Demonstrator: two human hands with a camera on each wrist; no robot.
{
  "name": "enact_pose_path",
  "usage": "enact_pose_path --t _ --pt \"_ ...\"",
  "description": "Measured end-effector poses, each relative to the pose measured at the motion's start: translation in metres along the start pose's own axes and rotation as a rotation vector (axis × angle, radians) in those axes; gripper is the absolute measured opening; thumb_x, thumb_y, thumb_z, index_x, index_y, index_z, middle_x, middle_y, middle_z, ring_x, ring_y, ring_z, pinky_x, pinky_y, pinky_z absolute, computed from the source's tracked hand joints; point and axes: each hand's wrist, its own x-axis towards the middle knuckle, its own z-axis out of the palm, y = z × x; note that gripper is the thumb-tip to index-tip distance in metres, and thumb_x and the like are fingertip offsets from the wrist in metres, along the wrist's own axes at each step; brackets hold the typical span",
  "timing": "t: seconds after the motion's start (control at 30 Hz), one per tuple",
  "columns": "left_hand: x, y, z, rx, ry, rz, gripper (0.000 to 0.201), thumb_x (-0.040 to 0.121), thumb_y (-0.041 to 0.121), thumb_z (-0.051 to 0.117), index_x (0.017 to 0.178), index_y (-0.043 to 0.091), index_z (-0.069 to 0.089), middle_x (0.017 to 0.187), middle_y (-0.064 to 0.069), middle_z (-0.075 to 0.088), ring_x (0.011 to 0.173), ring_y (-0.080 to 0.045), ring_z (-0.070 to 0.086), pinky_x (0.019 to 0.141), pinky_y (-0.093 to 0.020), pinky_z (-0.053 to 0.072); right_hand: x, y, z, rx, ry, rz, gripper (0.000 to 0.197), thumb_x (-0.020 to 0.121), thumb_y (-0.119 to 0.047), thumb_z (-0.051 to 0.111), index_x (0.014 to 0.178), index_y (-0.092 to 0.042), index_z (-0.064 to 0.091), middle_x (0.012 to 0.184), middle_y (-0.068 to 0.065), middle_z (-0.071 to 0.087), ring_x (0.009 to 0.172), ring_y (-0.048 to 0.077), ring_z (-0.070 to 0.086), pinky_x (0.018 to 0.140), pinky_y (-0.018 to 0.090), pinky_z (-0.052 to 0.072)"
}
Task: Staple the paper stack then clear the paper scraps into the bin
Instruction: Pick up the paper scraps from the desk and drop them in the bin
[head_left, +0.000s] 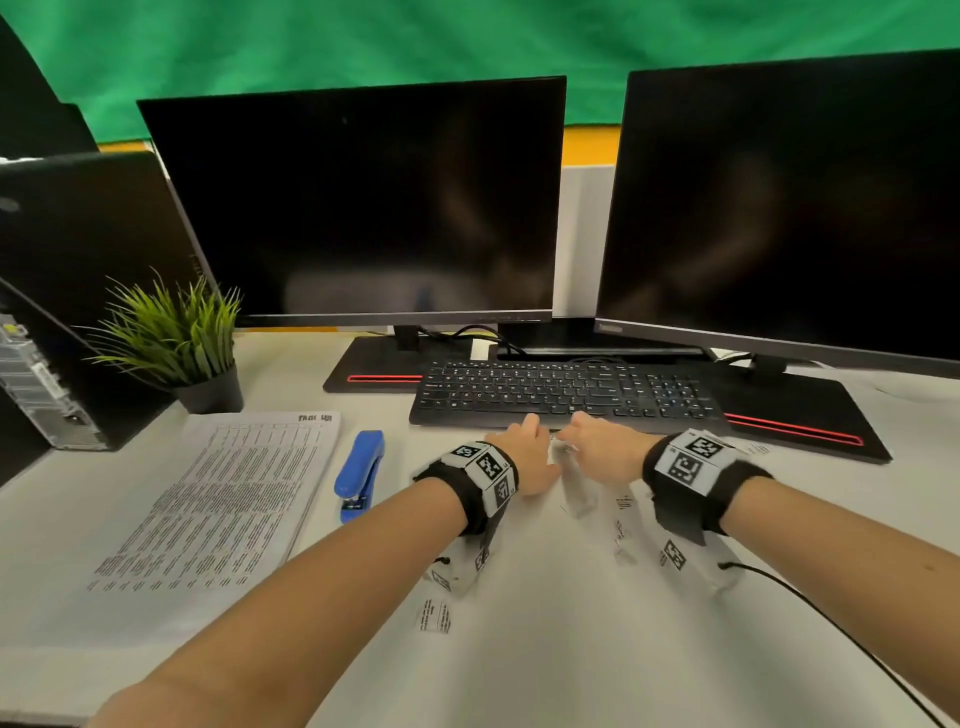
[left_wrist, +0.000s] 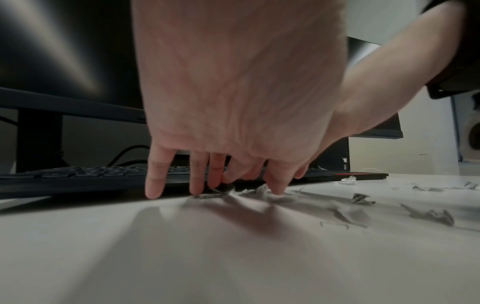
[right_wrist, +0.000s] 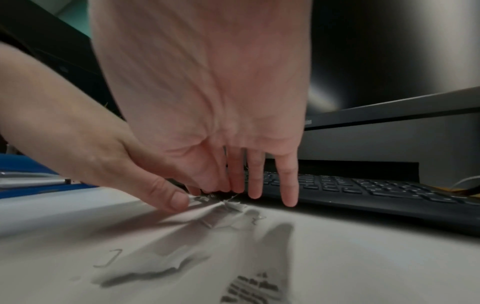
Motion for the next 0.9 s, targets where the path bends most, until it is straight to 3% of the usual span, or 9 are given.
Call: enact_pose_path --t 0.13,0.33,0.4,0.53,0.63,0.73,0.8,0.9 --pt "0.003 0.000 -0.001 0.025 -0.063 -0.003 0.054 0.097 0.041 0.033 0.138 0.006 0.037 0.138 -0.013 0.034 0.125 -0.030 0.045 0.102 -0.046 0.043 0.004 -0.004 0.007 -0.094 -0.083 -0.031 0.041 0.094 -0.009 0.040 0.134 -0.008 0.043 0.131 0.013 0.040 0.117 0.028 0.048 0.095 0.034 0.039" --pt "0.000 -0.006 -0.003 0.055 -0.110 0.015 0.054 0.097 0.041 0.033 0.136 0.004 0.042 0.140 -0.012 0.032 0.124 -0.031 0.045 0.102 -0.047 0.043 -0.022 0.010 0.012 0.009 -0.109 -0.061 0.040 0.096 -0.009 0.037 0.134 -0.007 0.049 0.136 0.016 0.045 0.123 0.032 0.046 0.103 0.038 0.038" --pt "-0.005 -0.006 -0.005 0.055 -0.134 0.023 0.054 0.097 0.042 0.034 0.136 0.005 0.042 0.142 -0.011 0.031 0.125 -0.031 0.046 0.102 -0.046 0.043 -0.021 0.016 0.007 0.045 -0.047 -0.040 0.043 0.095 -0.006 0.036 0.136 -0.010 0.047 0.133 0.013 0.046 0.121 0.030 0.048 0.100 0.037 0.040" --pt "-0.026 -0.005 -0.007 0.047 -0.181 0.046 0.055 0.096 0.042 0.036 0.138 0.007 0.039 0.143 -0.011 0.029 0.124 -0.031 0.046 0.102 -0.043 0.041 -0.002 0.008 0.004 0.040 0.048 -0.035 0.042 0.097 -0.013 0.035 0.138 -0.019 0.041 0.107 0.004 0.037 0.096 0.019 0.045 0.080 0.032 0.038" --pt "-0.044 -0.003 -0.010 0.047 -0.238 0.091 0.053 0.098 0.040 0.033 0.138 0.006 0.039 0.145 -0.013 0.029 0.125 -0.031 0.045 0.103 -0.041 0.039 0.010 -0.007 0.006 -0.032 -0.001 -0.065 0.036 0.095 -0.018 0.039 0.131 -0.020 0.046 0.107 0.004 0.033 0.098 0.020 0.040 0.084 0.034 0.040" --pt "-0.058 -0.003 -0.015 -0.030 -0.303 0.169 0.046 0.100 0.035 0.032 0.135 0.009 0.046 0.141 -0.015 0.036 0.126 -0.031 0.042 0.106 -0.038 0.033 0.013 -0.013 0.010 -0.176 -0.101 -0.100 0.042 0.086 -0.007 0.054 0.126 -0.020 0.051 0.122 0.005 0.038 0.108 0.024 0.042 0.093 0.039 0.046" --pt "-0.060 -0.010 -0.018 -0.174 -0.268 0.210 0.041 0.099 0.033 0.037 0.129 0.013 0.056 0.131 -0.015 0.047 0.120 -0.031 0.048 0.105 -0.038 0.038 0.007 -0.010 0.008 -0.204 -0.166 -0.114 0.041 0.088 -0.008 0.048 0.129 -0.016 0.050 0.127 0.010 0.043 0.114 0.025 0.042 0.098 0.038 0.044" --pt "-0.053 -0.021 -0.023 -0.335 -0.029 0.157 0.032 0.096 0.025 0.046 0.115 0.012 0.069 0.118 -0.010 0.066 0.110 -0.026 0.060 0.097 -0.036 0.048 -0.008 0.003 0.005 -0.045 -0.200 -0.104 0.044 0.093 -0.014 0.040 0.135 -0.021 0.048 0.127 0.008 0.040 0.121 0.026 0.043 0.103 0.036 0.040"
